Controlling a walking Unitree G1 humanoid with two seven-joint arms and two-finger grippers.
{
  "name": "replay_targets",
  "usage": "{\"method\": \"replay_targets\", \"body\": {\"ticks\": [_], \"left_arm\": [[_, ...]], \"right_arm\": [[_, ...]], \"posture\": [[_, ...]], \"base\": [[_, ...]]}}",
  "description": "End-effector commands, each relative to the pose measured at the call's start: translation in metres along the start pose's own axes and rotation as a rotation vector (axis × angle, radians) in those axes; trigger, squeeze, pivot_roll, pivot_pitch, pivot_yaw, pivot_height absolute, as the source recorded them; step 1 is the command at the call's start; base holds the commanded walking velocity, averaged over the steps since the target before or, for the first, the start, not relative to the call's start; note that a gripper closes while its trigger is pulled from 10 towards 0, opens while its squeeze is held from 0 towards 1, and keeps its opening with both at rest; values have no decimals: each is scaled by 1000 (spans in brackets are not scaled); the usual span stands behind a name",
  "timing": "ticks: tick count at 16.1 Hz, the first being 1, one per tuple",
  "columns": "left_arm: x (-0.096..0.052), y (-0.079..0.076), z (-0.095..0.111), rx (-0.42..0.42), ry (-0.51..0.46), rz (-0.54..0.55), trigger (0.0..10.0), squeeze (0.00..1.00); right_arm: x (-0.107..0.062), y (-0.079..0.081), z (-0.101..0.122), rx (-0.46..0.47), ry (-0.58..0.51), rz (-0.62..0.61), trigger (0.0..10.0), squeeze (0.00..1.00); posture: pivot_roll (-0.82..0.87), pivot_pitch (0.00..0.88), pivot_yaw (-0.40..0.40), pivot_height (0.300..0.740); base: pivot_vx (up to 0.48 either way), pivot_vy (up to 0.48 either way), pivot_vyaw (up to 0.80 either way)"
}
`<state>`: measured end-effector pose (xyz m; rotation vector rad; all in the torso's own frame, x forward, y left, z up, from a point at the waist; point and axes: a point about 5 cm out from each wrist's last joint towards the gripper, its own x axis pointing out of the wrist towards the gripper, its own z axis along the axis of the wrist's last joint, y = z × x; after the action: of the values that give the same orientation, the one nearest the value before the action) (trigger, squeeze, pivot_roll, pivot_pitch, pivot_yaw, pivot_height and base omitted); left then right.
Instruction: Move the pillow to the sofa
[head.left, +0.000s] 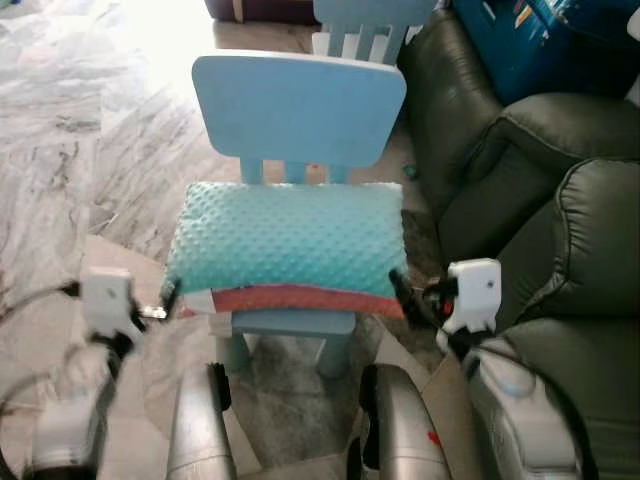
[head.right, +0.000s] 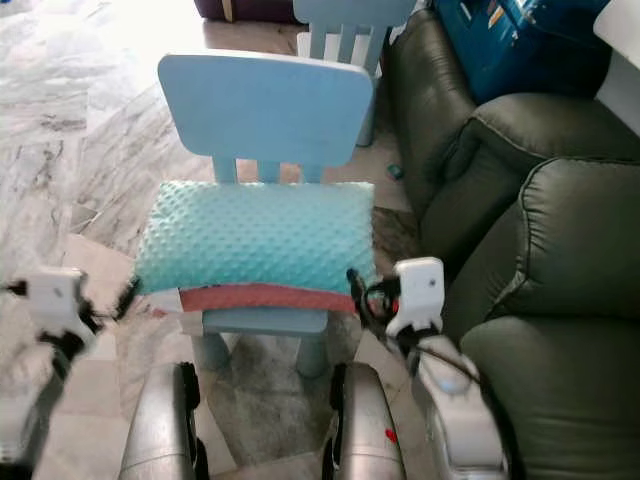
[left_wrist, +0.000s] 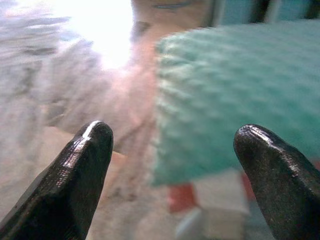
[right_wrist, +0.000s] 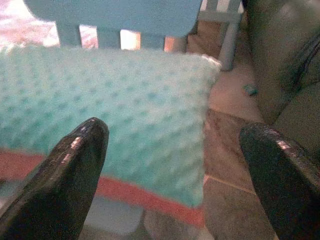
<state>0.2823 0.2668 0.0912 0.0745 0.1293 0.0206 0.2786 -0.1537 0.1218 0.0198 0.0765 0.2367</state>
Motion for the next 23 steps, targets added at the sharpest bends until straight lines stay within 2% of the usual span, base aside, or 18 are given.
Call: {"method": "replay_targets", "body": {"ticks": [1, 4, 6, 9, 10, 14, 16, 17, 18, 20, 21, 22, 23], "left_arm": [[3, 9, -2, -7, 11, 41, 10000, 0], [23, 21, 8, -29, -10, 118, 10000, 0], [29, 27, 14, -42, -20, 150, 10000, 0], [45, 38, 23, -107, 7, 203, 10000, 0], [50, 37, 20, -161, 50, 209, 10000, 0], [59, 31, 26, -233, 66, 174, 10000, 0], [67, 21, 31, -270, 74, 139, 10000, 0], [68, 17, 32, -286, 68, 119, 10000, 0], [70, 12, 33, -287, 51, 97, 10000, 24], [68, 6, 25, -335, 66, 59, 10000, 957], [66, 6, 18, -349, 89, 60, 10000, 1000], [62, 5, 10, -382, 105, 68, 10000, 1000], [61, 6, 8, -376, 109, 72, 10000, 1000]], "right_arm": [[3, -7, 1, 24, 11, 3, 10000, 0], [19, -9, 18, 43, -41, 41, 10000, 0], [24, -8, 24, 45, -54, 52, 10000, 0], [40, -9, 29, 58, -37, 119, 10000, 0], [46, -16, 28, 42, -17, 117, 10000, 0], [60, -25, 29, 50, 15, 136, 10000, 0], [72, -30, 29, -22, 51, 103, 10000, 0], [71, -30, 28, -15, 57, 95, 10000, 0], [69, -28, 23, -54, 73, 84, 10000, 965], [61, -25, 10, -68, 98, 89, 10000, 1000], [58, -24, 4, -59, 112, 91, 10000, 1000], [55, -25, -3, -64, 127, 64, 10000, 1000], [55, -25, -3, -70, 125, 63, 10000, 918]], "posture": [[-42, 230, -81, 555], [-50, 245, -83, 555], [-58, 253, -86, 555], [-69, 273, -89, 555], [-73, 286, -88, 555], [-79, 312, -94, 555], [-79, 321, -96, 555], [-78, 322, -97, 555], [-81, 326, -96, 555], [-83, 331, -93, 555], [-83, 331, -93, 555], [-78, 330, -89, 555], [-78, 328, -88, 555]], "base": [[0, 0, 0], [0, 0, 0], [0, 0, 0], [0, 0, 0], [0, 0, 0], [0, 0, 0], [0, 0, 0], [0, 0, 0], [0, 0, 0], [0, 0, 0], [0, 0, 0], [0, 0, 0], [0, 0, 0]]}}
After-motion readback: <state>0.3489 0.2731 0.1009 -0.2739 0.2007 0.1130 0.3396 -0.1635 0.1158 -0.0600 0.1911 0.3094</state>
